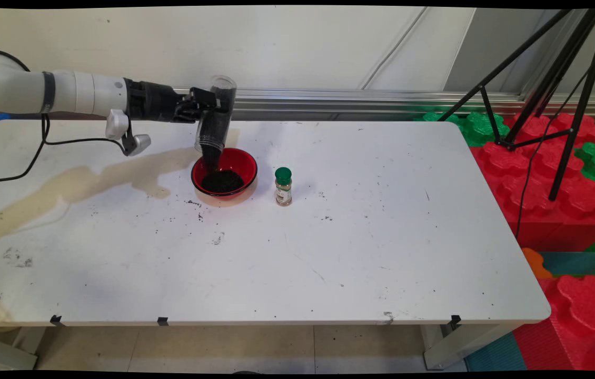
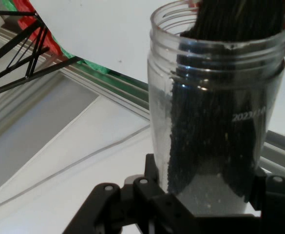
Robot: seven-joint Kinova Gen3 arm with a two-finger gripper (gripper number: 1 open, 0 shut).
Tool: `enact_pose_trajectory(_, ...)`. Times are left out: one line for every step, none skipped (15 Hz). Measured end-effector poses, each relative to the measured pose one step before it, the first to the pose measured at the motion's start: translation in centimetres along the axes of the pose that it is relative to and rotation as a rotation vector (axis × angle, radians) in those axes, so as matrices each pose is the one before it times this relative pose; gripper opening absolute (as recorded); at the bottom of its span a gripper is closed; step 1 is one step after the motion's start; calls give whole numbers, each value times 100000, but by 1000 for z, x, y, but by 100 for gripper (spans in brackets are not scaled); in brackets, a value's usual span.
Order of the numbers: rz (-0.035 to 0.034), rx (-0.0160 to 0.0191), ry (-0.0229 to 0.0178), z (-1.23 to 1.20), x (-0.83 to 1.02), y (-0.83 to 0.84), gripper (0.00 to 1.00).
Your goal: Pour the black seasoning powder in the red bowl
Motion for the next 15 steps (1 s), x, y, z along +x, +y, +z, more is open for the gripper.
enact_pose_trajectory(382, 61, -20, -1, 16, -43, 0)
enact_pose_trajectory(256, 31, 19, 12, 17, -34, 0)
enact_pose_trajectory(108, 6, 44, 3, 38, -28, 0)
enact_pose_trajectory(-144, -24, 79, 11, 36, -21, 0)
enact_pose_trajectory(-246, -56, 120, 9, 37, -14, 0)
enact_pose_trajectory(-313, -70, 176, 28, 51, -10, 0)
enact_pose_trajectory(-369, -65, 134, 20, 45, -8, 0)
enact_pose_trajectory(-447, -86, 104, 13, 46, 2, 0)
enact_pose_trajectory(-687, -108, 97, 26, 37, 0, 0)
enact_pose_trajectory(-998, -129, 95, 35, 38, 7, 0)
enact_pose_trajectory(-1296, -155, 61, 36, 33, 9, 0)
enact_pose_trajectory(-1768, -255, 71, 42, 38, 30, 0)
enact_pose_trajectory(-1726, -231, 64, 34, 35, 25, 0)
enact_pose_trajectory(-1292, -214, 51, 30, 23, 32, 0)
enact_pose_trajectory(-852, -147, 31, 13, 14, 28, 0)
